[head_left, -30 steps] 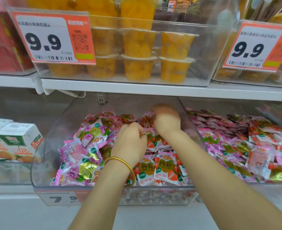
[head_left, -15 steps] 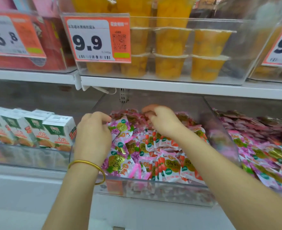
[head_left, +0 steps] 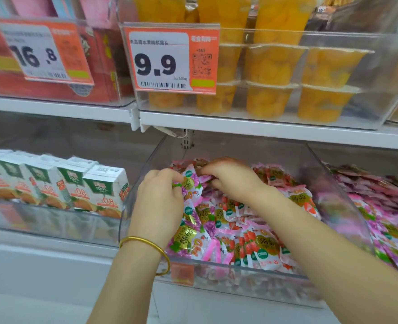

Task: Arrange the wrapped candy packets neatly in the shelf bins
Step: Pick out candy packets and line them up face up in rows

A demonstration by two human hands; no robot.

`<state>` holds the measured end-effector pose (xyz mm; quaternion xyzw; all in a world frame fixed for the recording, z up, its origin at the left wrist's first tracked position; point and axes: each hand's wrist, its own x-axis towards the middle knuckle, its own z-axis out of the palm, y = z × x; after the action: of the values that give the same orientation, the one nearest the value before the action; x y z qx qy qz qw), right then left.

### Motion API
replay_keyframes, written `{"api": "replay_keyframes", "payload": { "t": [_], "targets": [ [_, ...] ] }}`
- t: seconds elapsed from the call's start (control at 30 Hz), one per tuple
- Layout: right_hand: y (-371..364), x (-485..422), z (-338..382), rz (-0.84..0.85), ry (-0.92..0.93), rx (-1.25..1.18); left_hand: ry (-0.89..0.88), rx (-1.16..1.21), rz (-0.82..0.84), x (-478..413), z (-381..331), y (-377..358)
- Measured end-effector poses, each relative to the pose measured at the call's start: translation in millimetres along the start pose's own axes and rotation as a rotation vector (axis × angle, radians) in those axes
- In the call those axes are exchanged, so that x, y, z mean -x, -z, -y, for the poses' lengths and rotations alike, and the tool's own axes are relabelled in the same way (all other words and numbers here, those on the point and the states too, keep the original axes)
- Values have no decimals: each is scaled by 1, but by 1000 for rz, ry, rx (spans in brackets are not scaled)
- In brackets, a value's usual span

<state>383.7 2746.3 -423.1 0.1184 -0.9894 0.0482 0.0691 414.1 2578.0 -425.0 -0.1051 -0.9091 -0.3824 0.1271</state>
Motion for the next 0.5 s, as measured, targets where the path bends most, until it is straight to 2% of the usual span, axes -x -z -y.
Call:
{"api": "replay_keyframes", "payload": {
  "t": [0.13,0.23,0.3,0.4,0.43,0.5],
  "targets": [
    [18,32,-8,-21,-35,110,3,9,8,0,-2,1],
    [28,59,-18,-191,-83,55,-3,141,13,5,-14,0],
    [30,72,-18,-323,-22,-116,73,383,109,10,-29,-3],
    [28,82,-15,-385,109,-114,216,809,413,19,-51,-9],
    [28,86,-14,-394,111,-129,221,888,485,21,-55,-12],
    [31,97,-13,-413,68,-270,219,942,500,23,-59,-19]
  ]
}}
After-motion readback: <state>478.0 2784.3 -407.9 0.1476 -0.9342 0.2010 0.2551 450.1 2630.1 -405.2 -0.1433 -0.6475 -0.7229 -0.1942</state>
